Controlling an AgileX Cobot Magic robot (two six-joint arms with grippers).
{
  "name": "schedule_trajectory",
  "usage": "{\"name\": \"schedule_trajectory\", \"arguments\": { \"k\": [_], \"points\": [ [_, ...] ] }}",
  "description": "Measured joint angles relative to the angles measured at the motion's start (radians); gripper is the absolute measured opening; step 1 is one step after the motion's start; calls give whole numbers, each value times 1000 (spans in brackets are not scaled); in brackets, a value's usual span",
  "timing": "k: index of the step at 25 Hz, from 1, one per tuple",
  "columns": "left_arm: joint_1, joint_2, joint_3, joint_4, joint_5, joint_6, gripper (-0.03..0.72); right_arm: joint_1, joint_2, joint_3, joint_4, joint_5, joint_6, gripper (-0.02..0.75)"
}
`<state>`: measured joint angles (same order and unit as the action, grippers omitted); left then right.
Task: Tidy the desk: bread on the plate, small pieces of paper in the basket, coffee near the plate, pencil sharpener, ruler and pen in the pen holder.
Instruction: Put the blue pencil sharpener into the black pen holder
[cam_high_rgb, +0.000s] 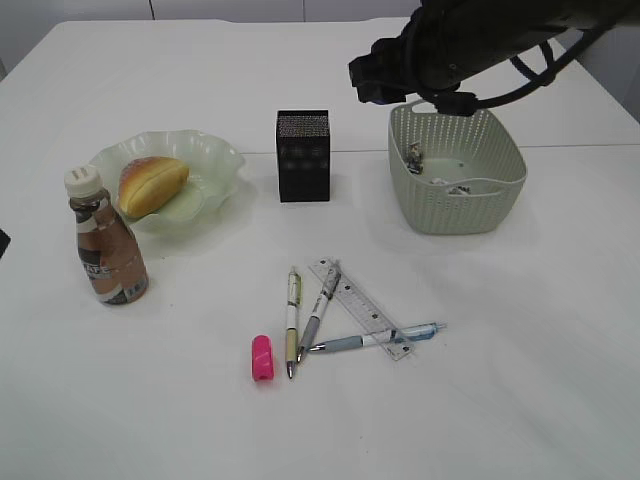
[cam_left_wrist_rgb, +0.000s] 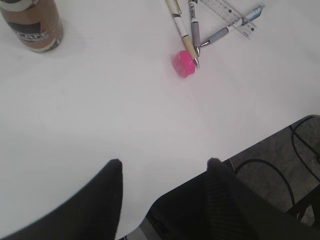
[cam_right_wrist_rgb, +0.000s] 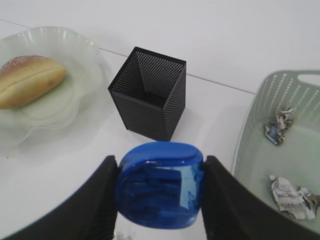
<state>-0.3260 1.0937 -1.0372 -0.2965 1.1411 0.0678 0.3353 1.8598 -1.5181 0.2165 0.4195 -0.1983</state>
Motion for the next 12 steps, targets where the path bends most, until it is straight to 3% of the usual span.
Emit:
{"name": "schedule_trajectory", "arguments": {
  "k": [12],
  "points": [
    [0, 0, 0, 0, 0, 0, 382, 0, 196, -246, 5, -4, -66, 357]
  ]
}}
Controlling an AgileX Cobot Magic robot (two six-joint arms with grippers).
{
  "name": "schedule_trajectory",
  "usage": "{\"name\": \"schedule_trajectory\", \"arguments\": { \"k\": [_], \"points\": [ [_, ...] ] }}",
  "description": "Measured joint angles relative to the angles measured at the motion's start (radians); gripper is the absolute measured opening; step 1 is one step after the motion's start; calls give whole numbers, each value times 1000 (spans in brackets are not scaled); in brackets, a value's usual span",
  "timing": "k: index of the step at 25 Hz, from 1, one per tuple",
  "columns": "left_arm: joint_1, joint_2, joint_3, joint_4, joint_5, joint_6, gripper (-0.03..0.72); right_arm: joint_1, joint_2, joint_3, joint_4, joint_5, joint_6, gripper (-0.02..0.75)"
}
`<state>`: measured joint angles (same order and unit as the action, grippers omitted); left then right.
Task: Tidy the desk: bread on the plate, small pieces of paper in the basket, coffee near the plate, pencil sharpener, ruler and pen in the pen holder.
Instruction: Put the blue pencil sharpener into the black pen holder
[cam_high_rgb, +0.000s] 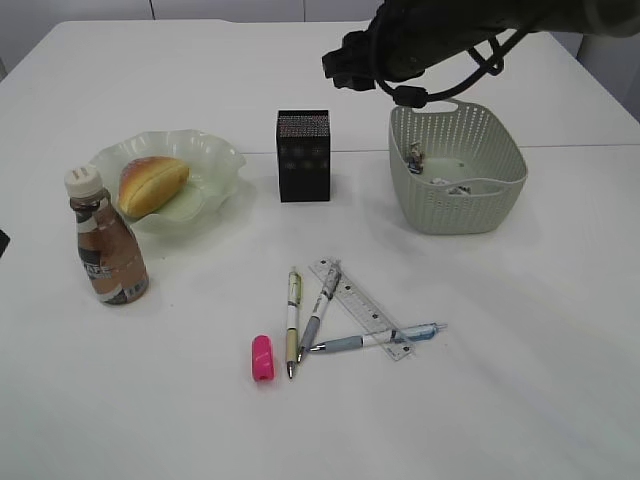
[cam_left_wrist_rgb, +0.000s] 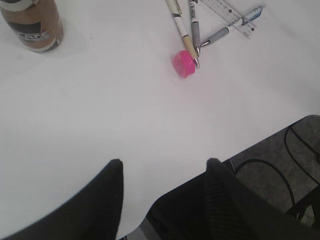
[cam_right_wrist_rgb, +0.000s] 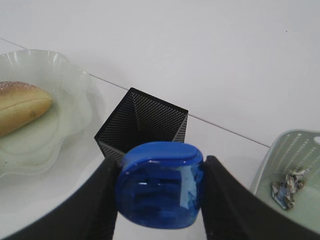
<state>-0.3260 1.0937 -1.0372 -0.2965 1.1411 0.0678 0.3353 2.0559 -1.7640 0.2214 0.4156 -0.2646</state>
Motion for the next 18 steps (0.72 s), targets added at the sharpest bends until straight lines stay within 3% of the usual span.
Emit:
{"name": "schedule_trajectory", "arguments": {
  "k": [8, 18],
  "points": [
    [0, 0, 0, 0, 0, 0, 382, 0, 138, -139, 20, -5, -1, 357],
    [0, 0, 0, 0, 0, 0, 381, 0, 251, -256, 143, -53, -4, 357]
  ]
}}
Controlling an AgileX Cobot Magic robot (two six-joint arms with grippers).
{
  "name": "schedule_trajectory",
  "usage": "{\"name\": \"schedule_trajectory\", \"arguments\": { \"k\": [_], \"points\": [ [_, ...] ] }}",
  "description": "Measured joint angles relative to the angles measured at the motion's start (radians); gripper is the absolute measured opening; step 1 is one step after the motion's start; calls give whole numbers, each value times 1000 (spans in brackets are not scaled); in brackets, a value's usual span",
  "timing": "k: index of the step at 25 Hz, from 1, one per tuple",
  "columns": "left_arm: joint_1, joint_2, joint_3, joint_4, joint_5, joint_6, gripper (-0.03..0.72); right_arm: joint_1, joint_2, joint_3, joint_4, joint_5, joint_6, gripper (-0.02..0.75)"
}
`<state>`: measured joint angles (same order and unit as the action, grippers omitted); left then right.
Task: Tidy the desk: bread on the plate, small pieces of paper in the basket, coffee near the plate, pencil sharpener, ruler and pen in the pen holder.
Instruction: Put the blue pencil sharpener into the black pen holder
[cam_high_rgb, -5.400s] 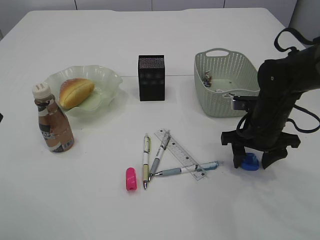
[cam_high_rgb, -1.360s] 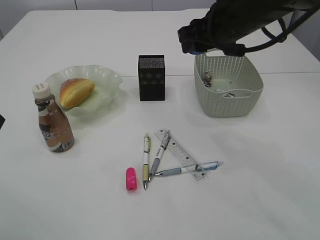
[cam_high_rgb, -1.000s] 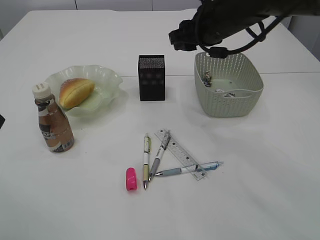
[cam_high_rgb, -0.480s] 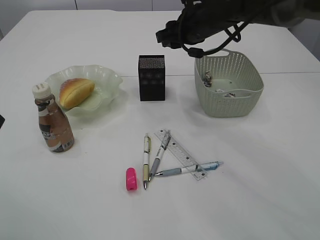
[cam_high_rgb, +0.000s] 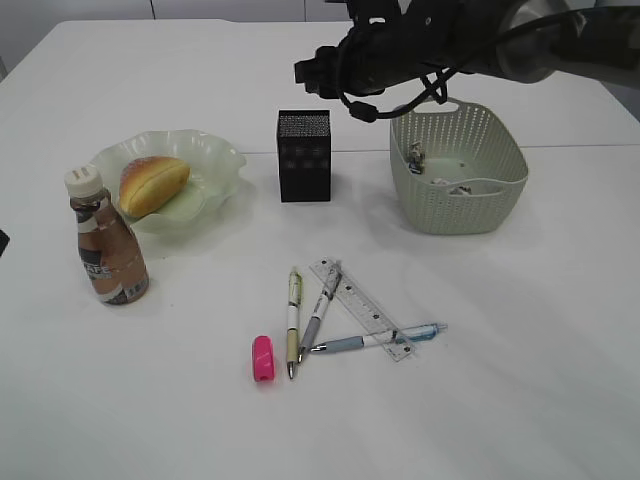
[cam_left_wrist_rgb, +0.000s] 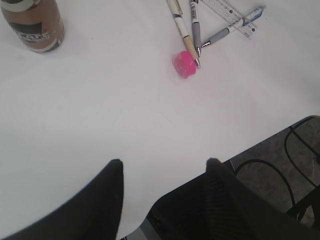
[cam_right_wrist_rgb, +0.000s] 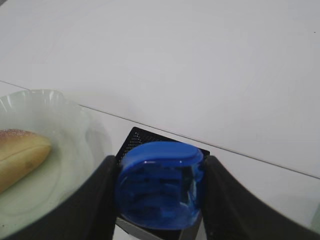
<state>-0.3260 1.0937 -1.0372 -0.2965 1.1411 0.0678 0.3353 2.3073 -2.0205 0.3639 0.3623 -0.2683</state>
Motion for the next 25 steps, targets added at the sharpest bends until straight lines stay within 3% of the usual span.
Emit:
{"name": "schedule_trajectory", "arguments": {
  "k": [25],
  "points": [
    [0, 0, -1, 0, -20, 0, 380, 2, 135, -80, 60, -82, -8, 357]
  ]
}}
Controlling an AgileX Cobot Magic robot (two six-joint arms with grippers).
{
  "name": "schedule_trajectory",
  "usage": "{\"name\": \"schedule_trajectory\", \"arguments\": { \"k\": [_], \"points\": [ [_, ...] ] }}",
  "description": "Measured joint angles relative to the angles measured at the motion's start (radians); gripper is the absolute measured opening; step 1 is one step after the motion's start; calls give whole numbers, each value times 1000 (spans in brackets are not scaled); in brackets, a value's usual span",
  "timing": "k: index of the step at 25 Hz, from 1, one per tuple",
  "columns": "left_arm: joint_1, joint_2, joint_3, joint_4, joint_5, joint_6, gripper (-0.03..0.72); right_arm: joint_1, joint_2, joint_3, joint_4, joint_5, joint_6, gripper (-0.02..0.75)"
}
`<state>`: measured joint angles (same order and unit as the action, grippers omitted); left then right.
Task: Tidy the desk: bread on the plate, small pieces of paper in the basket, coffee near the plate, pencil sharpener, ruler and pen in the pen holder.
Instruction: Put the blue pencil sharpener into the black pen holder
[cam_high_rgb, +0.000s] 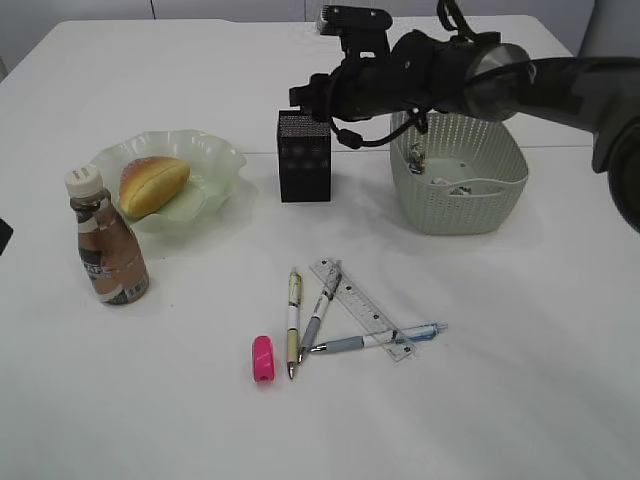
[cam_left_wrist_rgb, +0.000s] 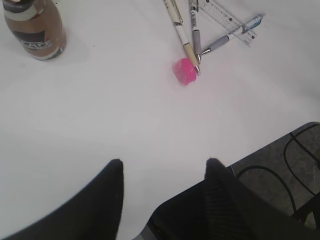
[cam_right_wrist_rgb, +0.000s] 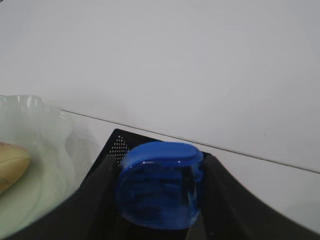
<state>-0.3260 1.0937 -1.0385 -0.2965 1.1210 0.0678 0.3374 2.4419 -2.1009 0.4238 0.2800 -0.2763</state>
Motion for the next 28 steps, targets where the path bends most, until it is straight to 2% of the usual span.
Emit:
{"name": "schedule_trajectory", "arguments": {
  "k": [10, 28],
  "points": [
    [0, 0, 0, 0, 0, 0, 380, 0, 6, 0, 63, -9, -2, 357],
    [0, 0, 0, 0, -1, 0, 380, 0, 6, 0, 73, -15, -25, 357]
  ]
}}
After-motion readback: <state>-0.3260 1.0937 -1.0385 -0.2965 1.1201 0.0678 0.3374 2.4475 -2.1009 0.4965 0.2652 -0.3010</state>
